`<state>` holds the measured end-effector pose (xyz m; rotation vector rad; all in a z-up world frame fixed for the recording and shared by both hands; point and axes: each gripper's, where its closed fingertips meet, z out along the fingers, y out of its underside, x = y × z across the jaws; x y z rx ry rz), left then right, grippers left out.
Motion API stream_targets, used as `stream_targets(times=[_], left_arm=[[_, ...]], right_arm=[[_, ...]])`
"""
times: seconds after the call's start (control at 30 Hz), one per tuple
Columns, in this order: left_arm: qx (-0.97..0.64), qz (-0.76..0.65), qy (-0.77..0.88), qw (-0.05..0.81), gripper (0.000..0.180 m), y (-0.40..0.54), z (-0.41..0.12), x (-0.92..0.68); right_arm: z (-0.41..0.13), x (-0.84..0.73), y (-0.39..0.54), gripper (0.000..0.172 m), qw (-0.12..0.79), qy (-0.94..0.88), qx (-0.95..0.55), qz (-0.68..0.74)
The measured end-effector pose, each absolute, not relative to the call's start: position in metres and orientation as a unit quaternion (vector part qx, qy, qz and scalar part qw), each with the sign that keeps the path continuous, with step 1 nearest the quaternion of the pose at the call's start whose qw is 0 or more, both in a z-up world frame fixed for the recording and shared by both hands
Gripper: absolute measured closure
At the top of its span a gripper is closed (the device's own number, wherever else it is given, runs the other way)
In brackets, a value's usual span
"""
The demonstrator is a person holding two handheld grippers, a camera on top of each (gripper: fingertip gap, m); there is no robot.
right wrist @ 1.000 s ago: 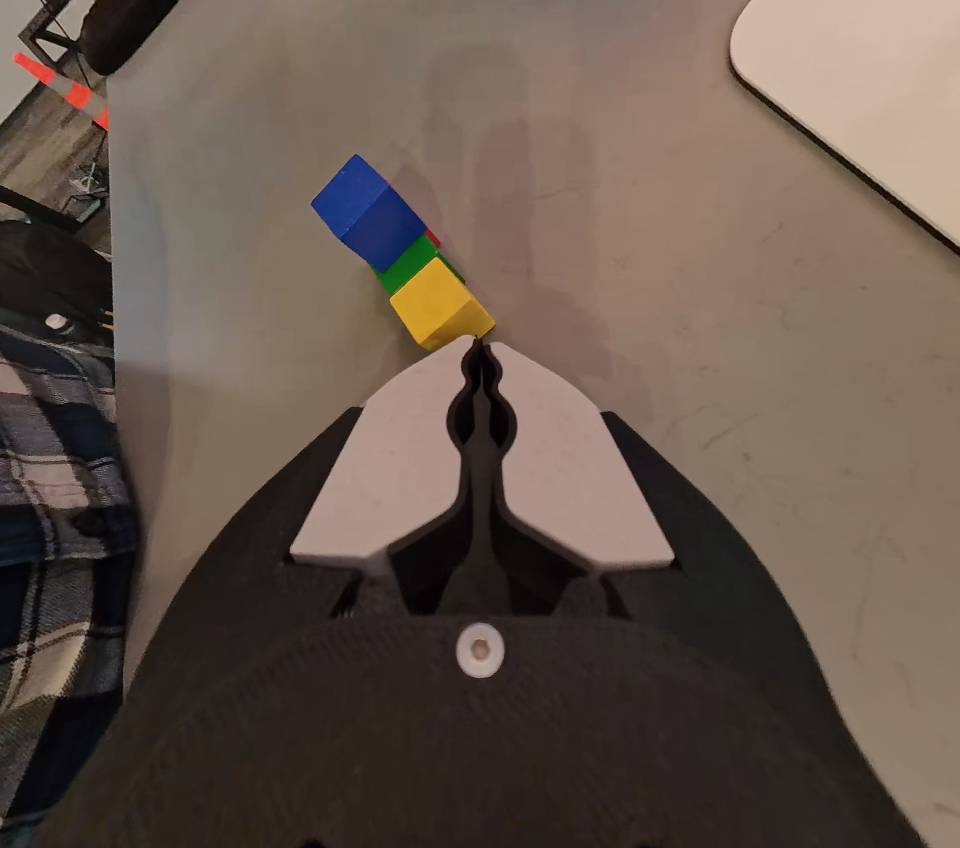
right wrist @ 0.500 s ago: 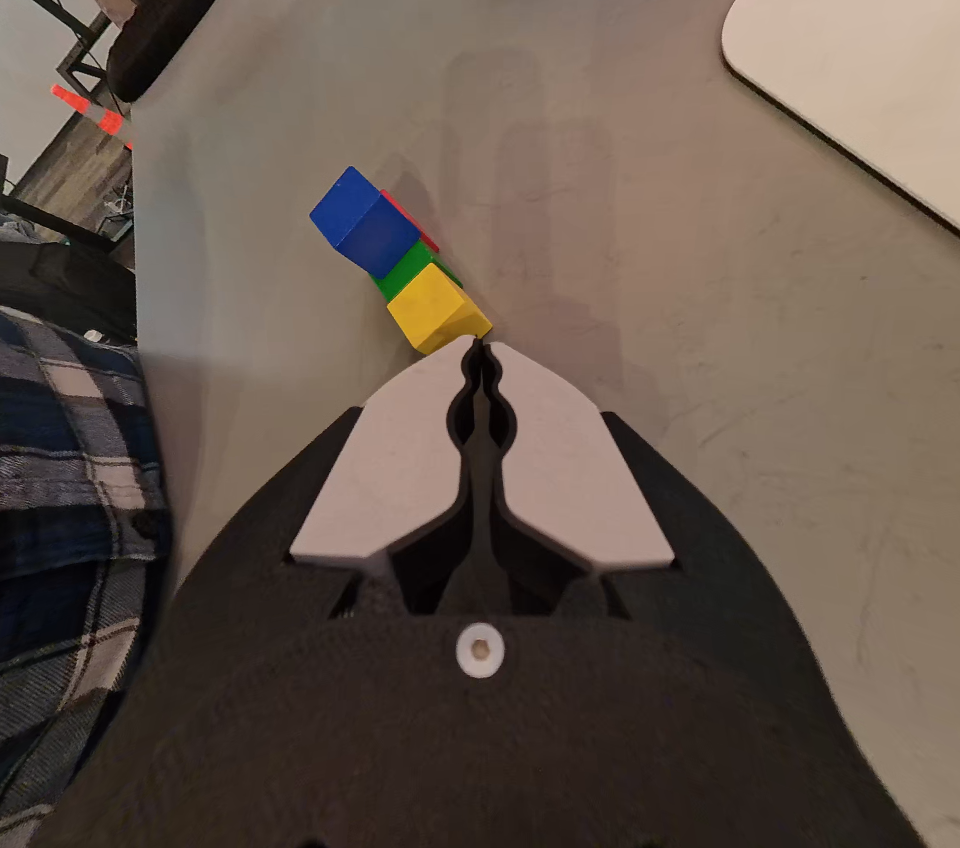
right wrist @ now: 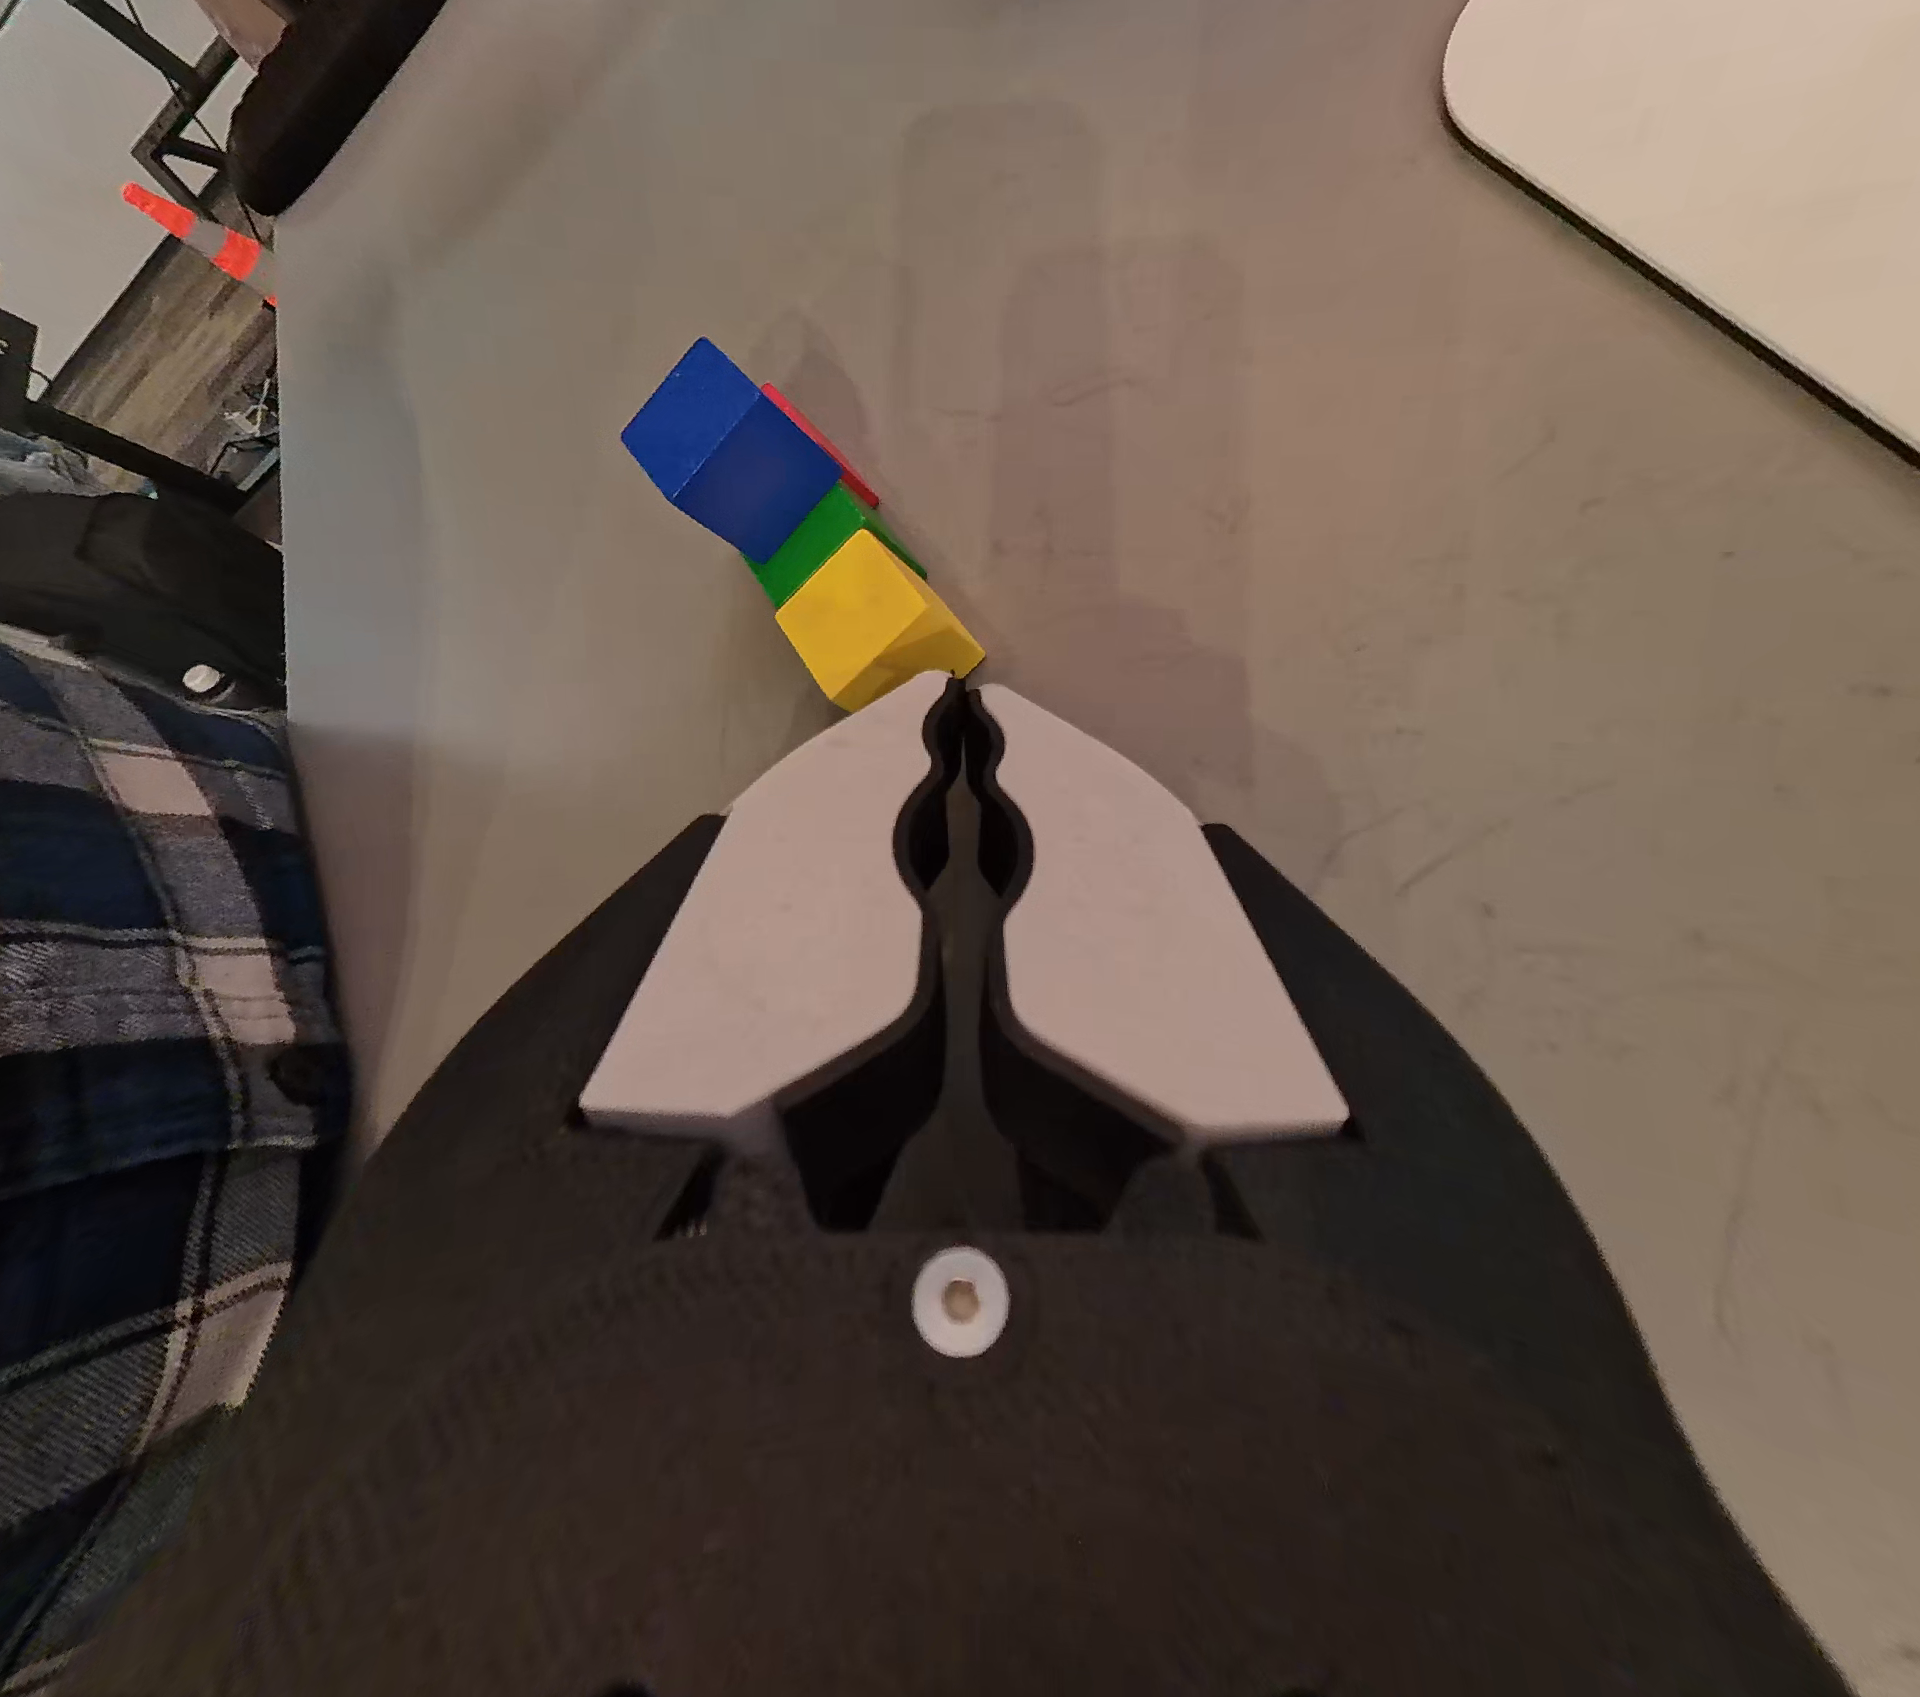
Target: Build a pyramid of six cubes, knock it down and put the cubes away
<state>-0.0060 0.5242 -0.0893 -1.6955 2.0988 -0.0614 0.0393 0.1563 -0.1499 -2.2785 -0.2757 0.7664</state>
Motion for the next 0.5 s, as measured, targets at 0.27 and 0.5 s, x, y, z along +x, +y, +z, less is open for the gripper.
stream_targets(times=[0.27,0.5], left_arm=[[-0.595,-0.130,0.743,0.278,0.153,0.363,-0.039,-0.043],[-0.572,-0.262,0.733,0.258,0.153,0.234,-0.042,-0.010]], right_arm=[[-0.150,0.039,0.157,0.172,0.354,-0.105,-0.881,0.296],[-0.149,0.040,0.157,0.172,0.356,-0.103,-0.880,0.296]])
